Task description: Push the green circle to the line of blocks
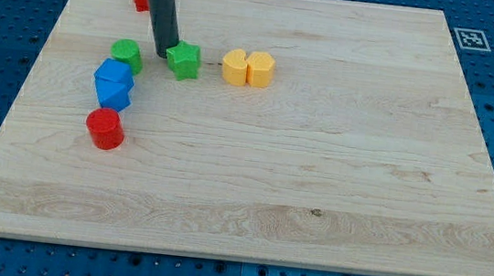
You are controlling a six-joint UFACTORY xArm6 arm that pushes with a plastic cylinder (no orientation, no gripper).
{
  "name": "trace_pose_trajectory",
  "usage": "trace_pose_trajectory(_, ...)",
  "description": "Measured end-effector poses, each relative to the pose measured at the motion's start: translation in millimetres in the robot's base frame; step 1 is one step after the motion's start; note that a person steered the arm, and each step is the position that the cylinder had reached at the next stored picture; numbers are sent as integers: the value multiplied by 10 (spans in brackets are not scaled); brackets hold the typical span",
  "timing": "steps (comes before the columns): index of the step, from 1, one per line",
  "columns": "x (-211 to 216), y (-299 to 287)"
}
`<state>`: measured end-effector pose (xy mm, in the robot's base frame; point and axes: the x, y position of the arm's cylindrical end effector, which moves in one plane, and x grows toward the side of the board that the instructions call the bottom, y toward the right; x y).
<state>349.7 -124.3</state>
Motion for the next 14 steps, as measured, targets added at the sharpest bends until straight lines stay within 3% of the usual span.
trace_pose_trajectory(2,-33,352)
trace_pose_trajectory(3,-79,234)
trace_pose_trajectory(6,-76,-875)
trace_pose_trajectory(8,309,-840)
trace_pose_trajectory(10,404,-840)
trace_pose_trajectory(12,421,-821)
trace_pose_trajectory(14,202,-445)
